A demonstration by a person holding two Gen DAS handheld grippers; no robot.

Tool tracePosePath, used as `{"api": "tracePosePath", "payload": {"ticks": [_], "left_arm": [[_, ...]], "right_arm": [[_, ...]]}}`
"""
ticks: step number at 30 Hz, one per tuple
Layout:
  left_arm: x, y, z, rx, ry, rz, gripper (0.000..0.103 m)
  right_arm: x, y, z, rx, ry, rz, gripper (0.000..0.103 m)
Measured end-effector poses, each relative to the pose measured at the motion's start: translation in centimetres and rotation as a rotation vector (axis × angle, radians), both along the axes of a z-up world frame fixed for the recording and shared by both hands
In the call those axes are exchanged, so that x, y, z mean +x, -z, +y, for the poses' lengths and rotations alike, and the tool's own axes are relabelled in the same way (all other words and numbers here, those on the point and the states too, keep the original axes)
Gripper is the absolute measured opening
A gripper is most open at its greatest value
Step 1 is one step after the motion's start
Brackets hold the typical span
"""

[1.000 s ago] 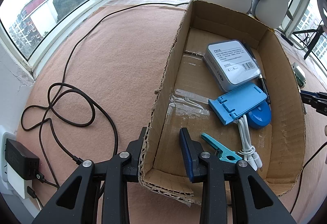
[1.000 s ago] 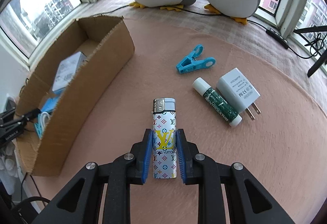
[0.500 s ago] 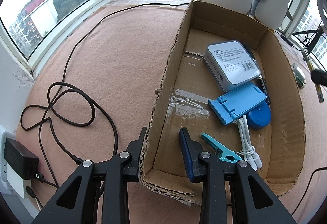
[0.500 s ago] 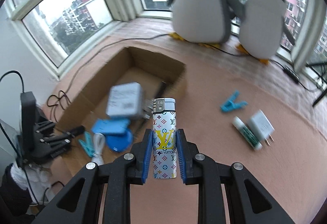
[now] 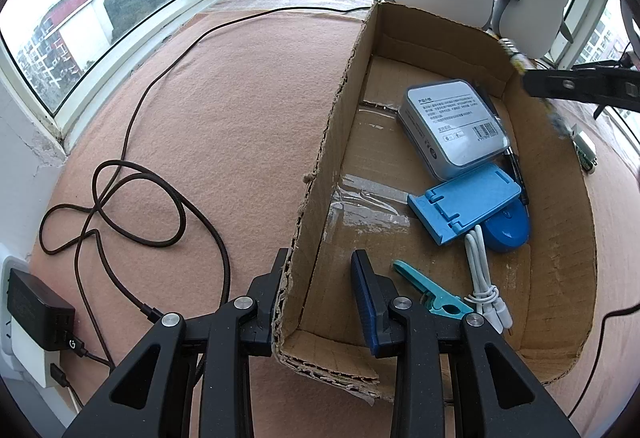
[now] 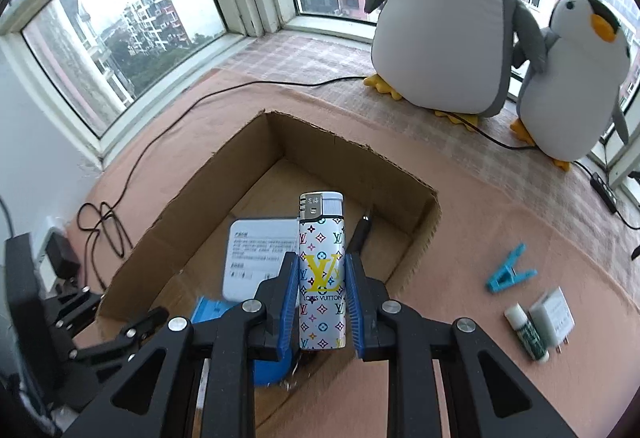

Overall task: Organize rigid objects
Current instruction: 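Carry the lighter into the cardboard box and release it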

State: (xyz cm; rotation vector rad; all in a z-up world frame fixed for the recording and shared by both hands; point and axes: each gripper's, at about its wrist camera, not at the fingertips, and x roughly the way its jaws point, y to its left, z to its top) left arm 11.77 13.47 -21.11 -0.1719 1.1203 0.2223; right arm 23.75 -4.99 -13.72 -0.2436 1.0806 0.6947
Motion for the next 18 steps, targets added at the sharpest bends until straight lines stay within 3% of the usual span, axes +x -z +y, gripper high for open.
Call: {"api": "tracePosePath", "payload": {"ticks": [18], "left_arm": [[-0.2,0.1,0.0,0.0,0.0,-0.001,0.033]], "right_arm": [[1.7,1.8,1.5,-0.037,0.022,-0.001,0.022]]}}
